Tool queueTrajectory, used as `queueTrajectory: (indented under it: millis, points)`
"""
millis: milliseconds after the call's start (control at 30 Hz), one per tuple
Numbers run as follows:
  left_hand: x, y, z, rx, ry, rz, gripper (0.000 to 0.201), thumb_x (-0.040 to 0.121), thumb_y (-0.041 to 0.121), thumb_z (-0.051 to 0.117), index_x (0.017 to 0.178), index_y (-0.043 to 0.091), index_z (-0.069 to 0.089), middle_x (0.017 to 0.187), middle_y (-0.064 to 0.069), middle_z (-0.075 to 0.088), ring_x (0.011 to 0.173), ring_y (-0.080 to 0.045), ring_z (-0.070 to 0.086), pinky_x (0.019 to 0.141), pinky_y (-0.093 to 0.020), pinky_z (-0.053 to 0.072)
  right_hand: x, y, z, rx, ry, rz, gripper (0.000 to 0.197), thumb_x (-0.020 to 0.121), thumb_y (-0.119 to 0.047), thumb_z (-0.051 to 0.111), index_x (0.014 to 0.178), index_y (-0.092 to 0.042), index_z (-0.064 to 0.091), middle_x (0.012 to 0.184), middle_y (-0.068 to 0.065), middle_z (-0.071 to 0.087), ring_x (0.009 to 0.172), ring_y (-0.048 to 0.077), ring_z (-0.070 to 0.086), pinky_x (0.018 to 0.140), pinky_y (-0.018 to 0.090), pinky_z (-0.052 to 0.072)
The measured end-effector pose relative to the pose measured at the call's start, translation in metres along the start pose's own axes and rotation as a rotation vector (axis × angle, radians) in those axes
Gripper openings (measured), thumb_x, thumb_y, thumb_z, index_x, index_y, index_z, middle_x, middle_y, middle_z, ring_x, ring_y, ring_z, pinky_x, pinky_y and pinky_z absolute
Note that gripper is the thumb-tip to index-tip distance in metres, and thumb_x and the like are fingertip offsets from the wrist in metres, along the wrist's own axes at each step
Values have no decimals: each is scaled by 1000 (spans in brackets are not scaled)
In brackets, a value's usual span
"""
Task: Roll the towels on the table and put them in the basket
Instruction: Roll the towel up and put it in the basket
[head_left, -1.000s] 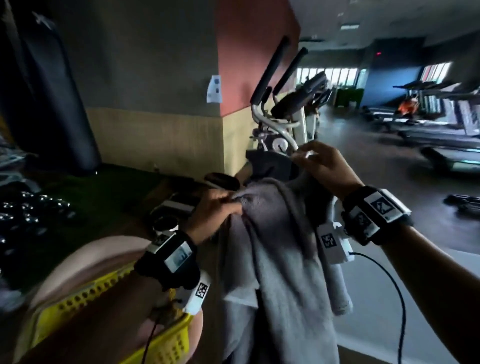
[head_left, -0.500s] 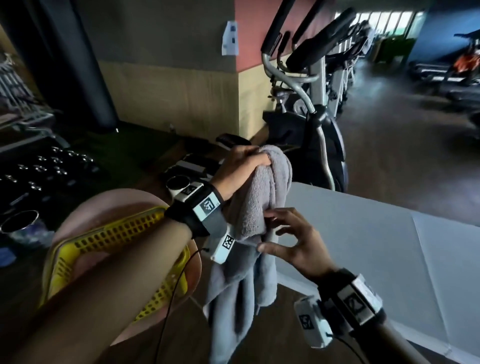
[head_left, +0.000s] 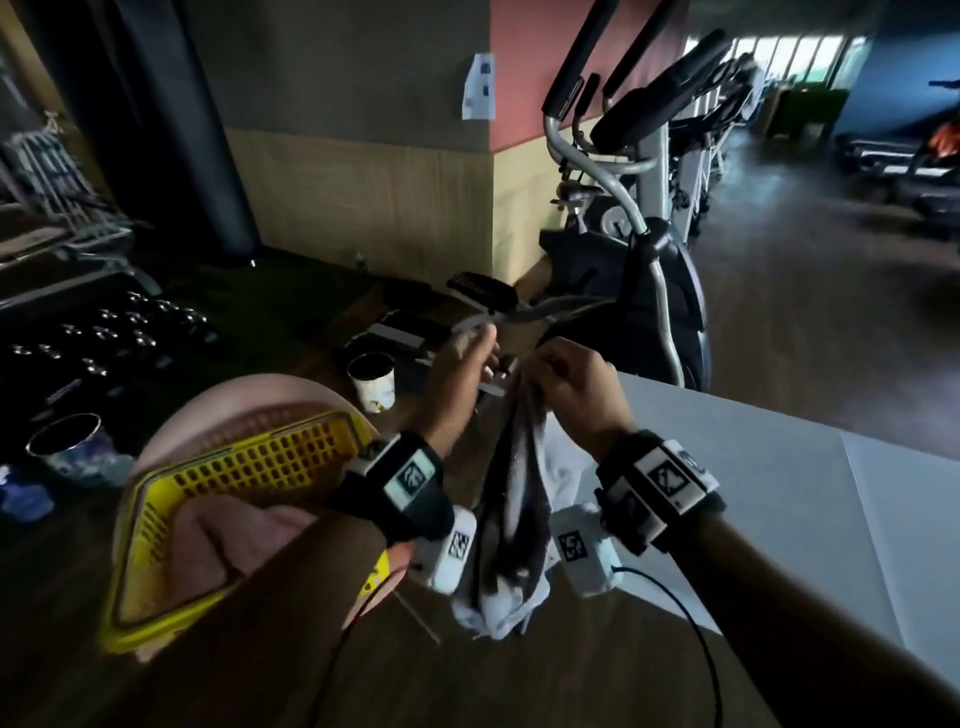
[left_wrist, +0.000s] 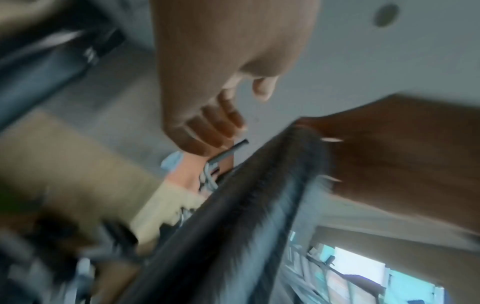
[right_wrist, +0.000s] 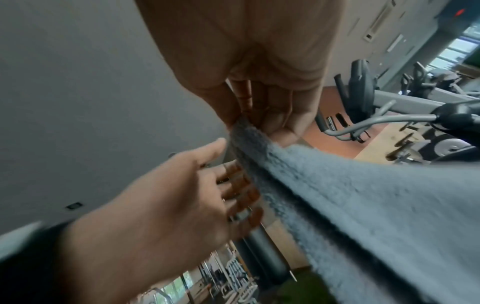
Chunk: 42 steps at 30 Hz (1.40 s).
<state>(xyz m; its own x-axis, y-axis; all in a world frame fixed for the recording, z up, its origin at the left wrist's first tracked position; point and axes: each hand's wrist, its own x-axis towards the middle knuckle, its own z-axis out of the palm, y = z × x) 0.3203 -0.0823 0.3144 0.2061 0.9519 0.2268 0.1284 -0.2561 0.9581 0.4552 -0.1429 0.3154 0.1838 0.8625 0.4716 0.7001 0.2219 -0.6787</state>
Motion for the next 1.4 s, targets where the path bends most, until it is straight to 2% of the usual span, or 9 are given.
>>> queueTrajectory:
  millis: [233, 400, 500, 600, 700, 800, 933, 1100, 1400]
  points:
    - [-33, -38, -8, -109, -180, 12, 19, 76, 17, 64, 95, 16, 67, 91, -4, 69, 85, -11, 63, 76, -23, 47, 5, 11, 19, 103, -158, 121, 17, 78, -36, 54, 66, -47, 57, 68, -13, 56, 70, 15, 51, 71, 42, 48]
    - [-25, -34, -12, 13, -237, 150, 11, 84, 21, 59, 91, 17, 66, 85, 1, 66, 83, -1, 59, 81, -26, 45, 9, 9, 3, 127, -235, 24, 24, 86, -27, 59, 66, -40, 62, 59, -23, 55, 61, 0, 46, 65, 34, 40]
    - [-20, -23, -16, -12, -266, 143, 7, 92, 7, 59, 91, 6, 66, 80, 7, 63, 77, 7, 55, 76, -12, 41, 13, 19, -11, 106, -207, 43, 14, 84, -33, 55, 79, -30, 69, 78, -6, 67, 76, 12, 59, 78, 46, 49]
    - [-14, -16, -15, 85, -306, 193, 21, 93, 20, 60, 77, 7, 64, 70, 8, 58, 72, 1, 52, 69, -19, 39, 6, 18, -17, 110, -168, 57, 13, 83, -51, 53, 80, -48, 65, 88, -5, 70, 88, 18, 65, 85, 44, 50]
    - [-8, -4, -6, 174, -250, 293, 31, 87, 33, 61, 79, 3, 63, 72, -7, 61, 71, -5, 52, 67, -27, 40, -4, 13, -17, 155, -233, 64, 20, 69, -54, 73, 82, -42, 65, 83, -11, 68, 82, 7, 63, 81, 32, 49]
    - [-8, 6, -10, 201, -318, 311, 28, 79, 32, 75, 88, 9, 63, 84, -16, 63, 72, -5, 51, 68, -22, 40, -7, 14, -27, 269, -269, 39, 23, 74, -12, 80, 85, -27, 66, 81, -6, 67, 78, 1, 60, 78, 24, 49]
    - [-19, 5, -16, 160, -527, 298, 13, 80, 8, 75, 88, 9, 65, 80, -1, 61, 77, 0, 53, 71, -11, 40, -6, 14, -50, 321, -292, 39, 7, 83, -6, 69, 89, -3, 71, 85, 7, 71, 79, 5, 61, 78, 18, 48]
    - [-23, -1, -5, 129, -424, 335, 8, 91, 11, 63, 86, 15, 68, 76, 13, 62, 75, 5, 54, 72, -13, 39, -8, 16, -46, 137, -228, 63, 37, 94, -28, 59, 66, -4, 59, 62, 4, 50, 62, 8, 43, 61, 33, 37]
    - [-33, -14, 6, 341, -205, 660, 5, 86, 5, 62, 90, 7, 63, 72, 2, 64, 66, -8, 61, 65, -27, 51, -13, 8, -58, 277, -410, 168, 17, 76, 5, 73, 88, 8, 62, 59, -15, 65, 59, -8, 58, 58, 4, 40]
